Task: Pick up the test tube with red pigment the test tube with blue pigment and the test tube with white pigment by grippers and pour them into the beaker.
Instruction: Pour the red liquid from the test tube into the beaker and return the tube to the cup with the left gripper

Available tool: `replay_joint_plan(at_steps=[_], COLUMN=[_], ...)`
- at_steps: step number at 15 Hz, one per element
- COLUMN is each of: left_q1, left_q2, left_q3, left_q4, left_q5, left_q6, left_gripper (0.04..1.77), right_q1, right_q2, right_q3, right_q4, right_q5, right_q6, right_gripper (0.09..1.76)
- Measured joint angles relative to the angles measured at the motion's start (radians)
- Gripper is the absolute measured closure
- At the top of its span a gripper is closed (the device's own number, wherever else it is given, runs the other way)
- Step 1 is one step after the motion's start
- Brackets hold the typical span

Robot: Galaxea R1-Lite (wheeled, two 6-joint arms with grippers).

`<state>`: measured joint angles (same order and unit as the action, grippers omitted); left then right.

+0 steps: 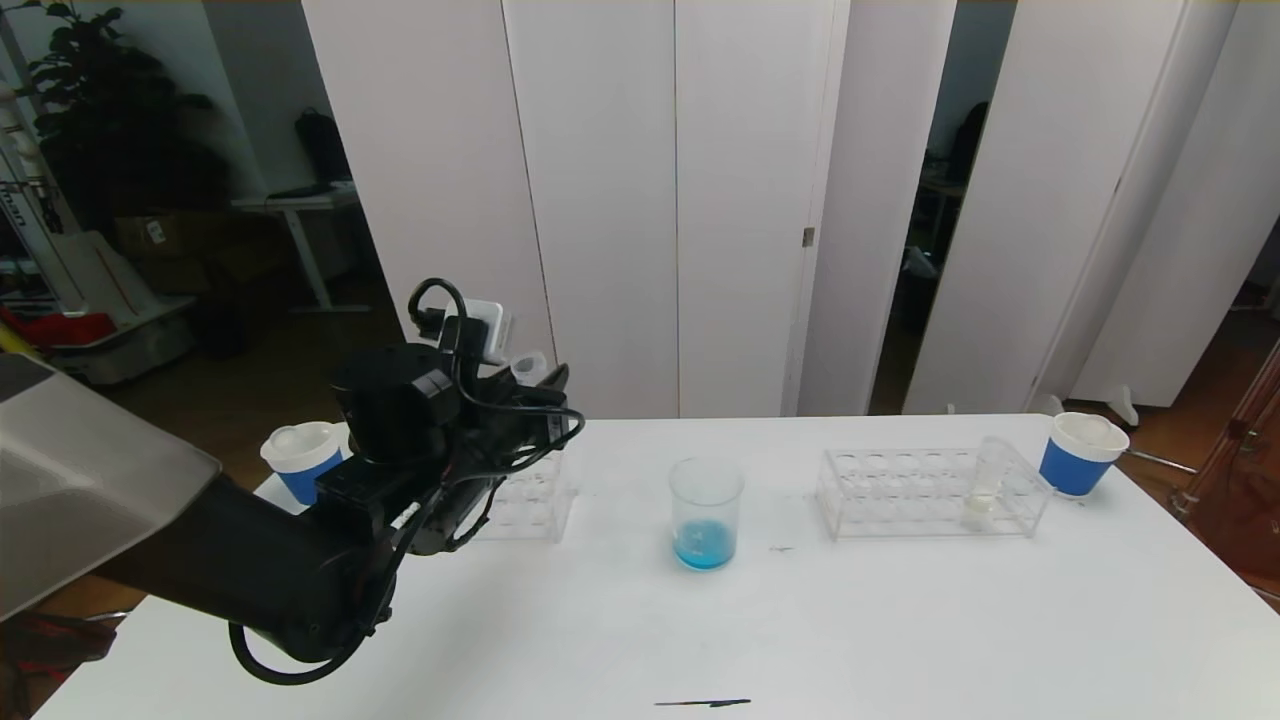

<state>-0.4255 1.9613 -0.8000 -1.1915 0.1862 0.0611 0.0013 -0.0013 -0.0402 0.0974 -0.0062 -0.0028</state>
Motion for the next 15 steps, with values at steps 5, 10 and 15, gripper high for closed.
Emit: replay_joint_plan(at_steps=[5,10,15], left_q1=[-0.043,-0.06,-0.063], left_q2=[-0.015,0.021,0.115], left_q3=[-0.092,-0.187,-0.288], left_q4=[0.105,0.12,0.11], left_q5=[-0.214,-0.393,-0.464], left_q6=[0.006,0.02,0.217], left_gripper=[1.21,1.21,1.21], right_q1=[0.0,0.0,0.0], right_q2=[0.0,0.0,0.0], right_q3=[0.0,0.0,0.0], right_q4=[0.0,0.0,0.0], right_q5=[0.0,0.0,0.0], right_q6=[0.0,0.0,0.0], right_gripper=[0.1,0.1,0.1])
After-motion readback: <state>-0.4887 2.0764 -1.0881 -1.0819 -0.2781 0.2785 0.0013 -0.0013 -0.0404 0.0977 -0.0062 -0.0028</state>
